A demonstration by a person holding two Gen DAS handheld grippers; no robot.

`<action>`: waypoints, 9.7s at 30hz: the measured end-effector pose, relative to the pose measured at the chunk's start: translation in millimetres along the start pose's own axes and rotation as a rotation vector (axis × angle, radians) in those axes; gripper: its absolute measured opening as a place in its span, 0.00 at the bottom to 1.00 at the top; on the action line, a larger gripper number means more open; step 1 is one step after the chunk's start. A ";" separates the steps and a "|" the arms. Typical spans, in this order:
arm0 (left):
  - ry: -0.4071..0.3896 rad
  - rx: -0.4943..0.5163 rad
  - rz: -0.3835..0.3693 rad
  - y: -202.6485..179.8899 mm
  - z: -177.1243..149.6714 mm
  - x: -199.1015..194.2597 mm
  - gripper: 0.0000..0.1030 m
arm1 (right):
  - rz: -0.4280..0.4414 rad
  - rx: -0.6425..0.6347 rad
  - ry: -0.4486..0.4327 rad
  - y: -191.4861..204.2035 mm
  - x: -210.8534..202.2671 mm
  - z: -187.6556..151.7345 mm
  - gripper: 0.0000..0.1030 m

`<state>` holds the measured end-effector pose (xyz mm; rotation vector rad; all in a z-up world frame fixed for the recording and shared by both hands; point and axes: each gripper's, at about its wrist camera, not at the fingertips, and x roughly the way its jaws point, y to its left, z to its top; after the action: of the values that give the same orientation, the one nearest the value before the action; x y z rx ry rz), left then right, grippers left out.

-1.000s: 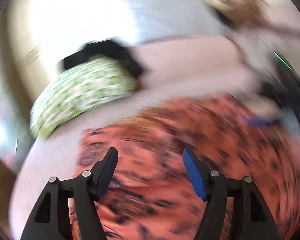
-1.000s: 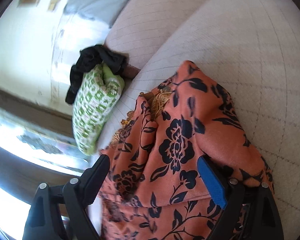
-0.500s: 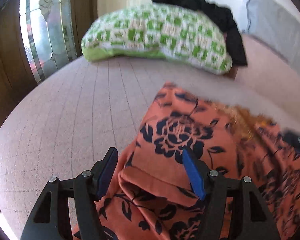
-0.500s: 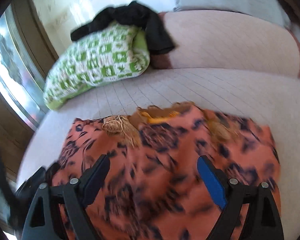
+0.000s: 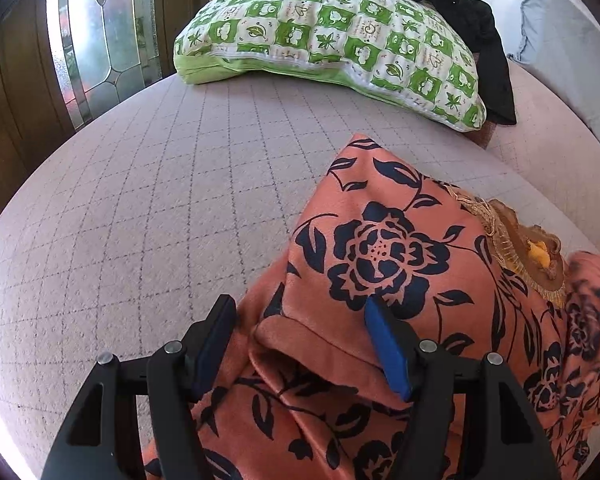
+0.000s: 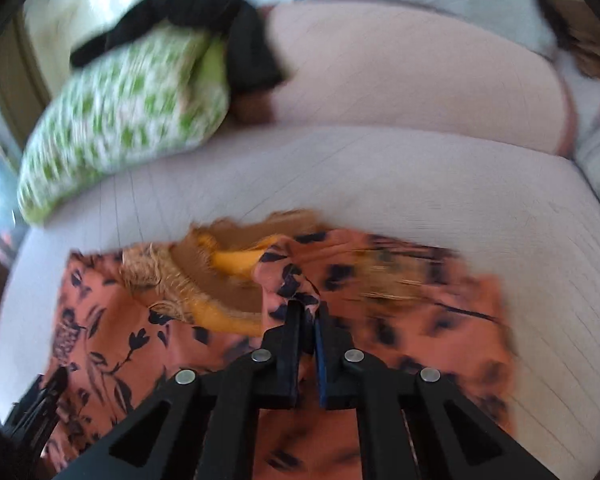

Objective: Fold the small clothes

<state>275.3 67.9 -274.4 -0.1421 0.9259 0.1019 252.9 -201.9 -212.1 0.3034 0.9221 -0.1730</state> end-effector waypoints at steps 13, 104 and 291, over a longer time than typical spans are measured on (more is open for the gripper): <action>-0.133 -0.009 0.114 9.5 -3.6 -23.7 0.65 | 0.176 0.412 0.053 -148.2 -46.4 -109.2 0.10; 0.010 0.229 0.110 -31.1 -21.0 1.0 0.76 | 0.450 0.014 0.257 34.2 26.1 -123.7 0.07; -0.030 0.322 -0.060 -63.4 -40.8 13.6 0.90 | 0.288 0.281 -0.069 -130.1 37.9 -61.9 0.06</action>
<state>260.7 -1.0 -304.5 0.1298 0.8958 -0.1012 192.9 -304.9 -301.4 0.6820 0.7762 -0.0466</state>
